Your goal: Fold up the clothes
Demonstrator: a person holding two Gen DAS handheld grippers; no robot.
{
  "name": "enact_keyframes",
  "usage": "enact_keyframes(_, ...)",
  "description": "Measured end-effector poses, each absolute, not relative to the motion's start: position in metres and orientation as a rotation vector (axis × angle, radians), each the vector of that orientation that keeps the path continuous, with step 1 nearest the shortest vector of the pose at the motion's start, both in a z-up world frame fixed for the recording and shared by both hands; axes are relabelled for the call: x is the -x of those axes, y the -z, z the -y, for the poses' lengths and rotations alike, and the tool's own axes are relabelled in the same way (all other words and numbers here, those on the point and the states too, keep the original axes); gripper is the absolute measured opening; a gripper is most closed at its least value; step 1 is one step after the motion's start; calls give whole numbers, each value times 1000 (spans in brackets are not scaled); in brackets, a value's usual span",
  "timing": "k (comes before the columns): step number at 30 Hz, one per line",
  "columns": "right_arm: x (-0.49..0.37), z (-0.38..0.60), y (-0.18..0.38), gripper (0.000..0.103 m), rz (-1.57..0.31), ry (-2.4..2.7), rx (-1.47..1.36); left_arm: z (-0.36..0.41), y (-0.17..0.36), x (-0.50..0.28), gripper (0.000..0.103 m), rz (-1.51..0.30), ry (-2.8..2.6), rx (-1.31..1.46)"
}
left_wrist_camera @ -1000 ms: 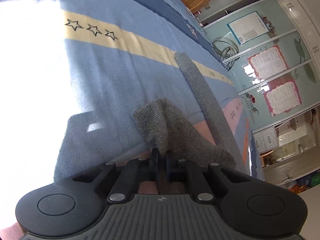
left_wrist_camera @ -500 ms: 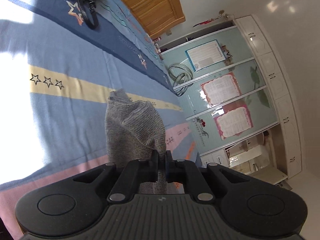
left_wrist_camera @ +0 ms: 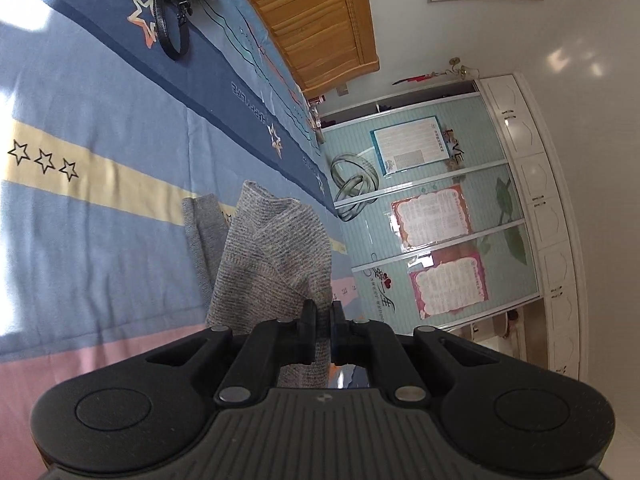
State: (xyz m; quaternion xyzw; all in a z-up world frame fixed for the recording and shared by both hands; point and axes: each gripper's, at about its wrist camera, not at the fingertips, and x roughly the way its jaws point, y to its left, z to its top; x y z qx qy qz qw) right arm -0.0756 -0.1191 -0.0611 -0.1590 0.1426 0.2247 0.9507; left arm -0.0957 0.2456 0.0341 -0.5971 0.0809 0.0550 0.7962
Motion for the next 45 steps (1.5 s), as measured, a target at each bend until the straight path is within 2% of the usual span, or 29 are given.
enact_keyframes(5,47,102,60,78,-292,-468,348,-256,-46,43,5,-160,-140,1274)
enact_keyframes(12,9,87,55,78,-327,-573,145,-274,-53,-49,6,-199,-205,1226)
enact_keyframes(20,-31,83,69,79,-359,-672,-37,-304,-14,-127,6,-327,-393,1154)
enact_keyframes(24,-39,89,82,79,-401,-695,-100,-311,6,-129,6,-363,-409,1125)
enact_keyframes(33,-33,98,78,82,-363,-714,-148,-305,-21,-49,6,-293,-376,1086)
enact_keyframes(39,-36,99,80,82,-372,-707,-166,-328,36,-118,6,-436,-526,1216)
enact_keyframes(45,-38,100,82,82,-379,-710,-183,-332,40,-168,5,-440,-556,1151)
